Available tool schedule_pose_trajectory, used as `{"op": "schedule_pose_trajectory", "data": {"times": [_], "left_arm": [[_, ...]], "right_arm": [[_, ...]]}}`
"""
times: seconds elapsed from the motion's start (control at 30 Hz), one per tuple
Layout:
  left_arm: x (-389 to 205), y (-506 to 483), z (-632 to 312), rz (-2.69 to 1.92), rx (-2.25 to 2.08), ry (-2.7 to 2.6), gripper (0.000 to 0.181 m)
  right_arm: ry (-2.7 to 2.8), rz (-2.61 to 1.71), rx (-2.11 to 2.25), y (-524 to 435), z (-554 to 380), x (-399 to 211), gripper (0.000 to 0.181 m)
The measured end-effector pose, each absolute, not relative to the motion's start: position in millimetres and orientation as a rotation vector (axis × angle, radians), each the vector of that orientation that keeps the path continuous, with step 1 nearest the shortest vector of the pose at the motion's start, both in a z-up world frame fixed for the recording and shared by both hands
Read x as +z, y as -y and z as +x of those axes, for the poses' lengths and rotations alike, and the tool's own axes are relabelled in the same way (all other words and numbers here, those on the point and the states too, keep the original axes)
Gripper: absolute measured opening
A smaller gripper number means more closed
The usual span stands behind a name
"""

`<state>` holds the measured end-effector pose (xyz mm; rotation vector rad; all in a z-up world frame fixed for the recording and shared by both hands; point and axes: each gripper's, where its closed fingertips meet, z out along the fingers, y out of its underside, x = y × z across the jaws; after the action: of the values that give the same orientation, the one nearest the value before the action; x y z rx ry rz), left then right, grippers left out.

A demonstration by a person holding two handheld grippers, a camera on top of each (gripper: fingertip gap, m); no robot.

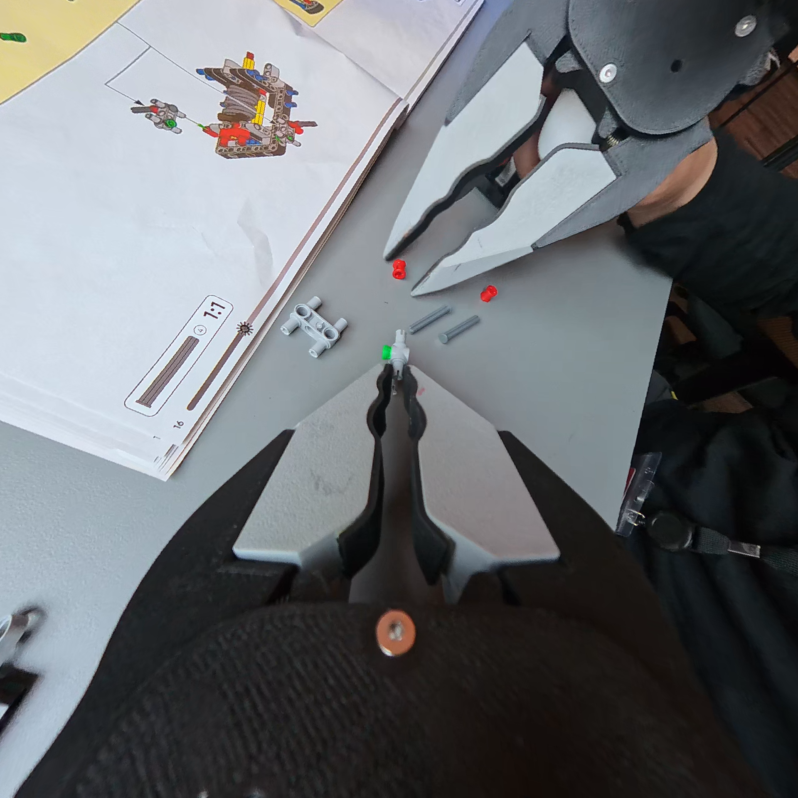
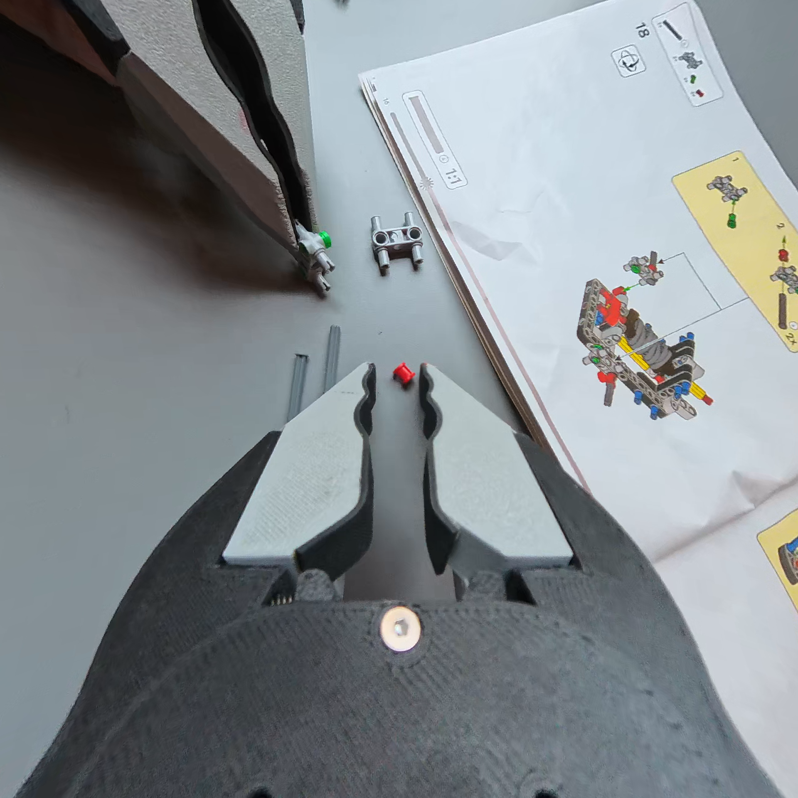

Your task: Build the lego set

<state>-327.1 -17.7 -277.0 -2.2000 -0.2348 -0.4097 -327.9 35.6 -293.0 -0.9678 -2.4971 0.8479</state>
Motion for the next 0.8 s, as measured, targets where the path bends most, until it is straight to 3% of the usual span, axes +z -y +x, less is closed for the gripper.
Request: {"op": "schedule_pose_trajectory", "data": {"times": [0.1, 0.43, 0.8], "left_arm": [[-277.1, 17.5, -327.3, -2.200, -0.407, 0.235, 0.002], [-277.1, 16.3, -313.9, -2.230, -0.343, 0.067, 0.002], [-284.8, 20.6, -281.3, -2.255, -0.098, -0.394, 0.002]], "right_arm": [[2.522, -0.971, 0.876, -31.2, -324.9, -293.7, 0.007], [2.557, -0.875, 1.005, -14.3, -313.7, -281.4, 0.015], [2.644, -0.623, 1.233, 20.4, -289.2, -272.2, 0.000]]}}
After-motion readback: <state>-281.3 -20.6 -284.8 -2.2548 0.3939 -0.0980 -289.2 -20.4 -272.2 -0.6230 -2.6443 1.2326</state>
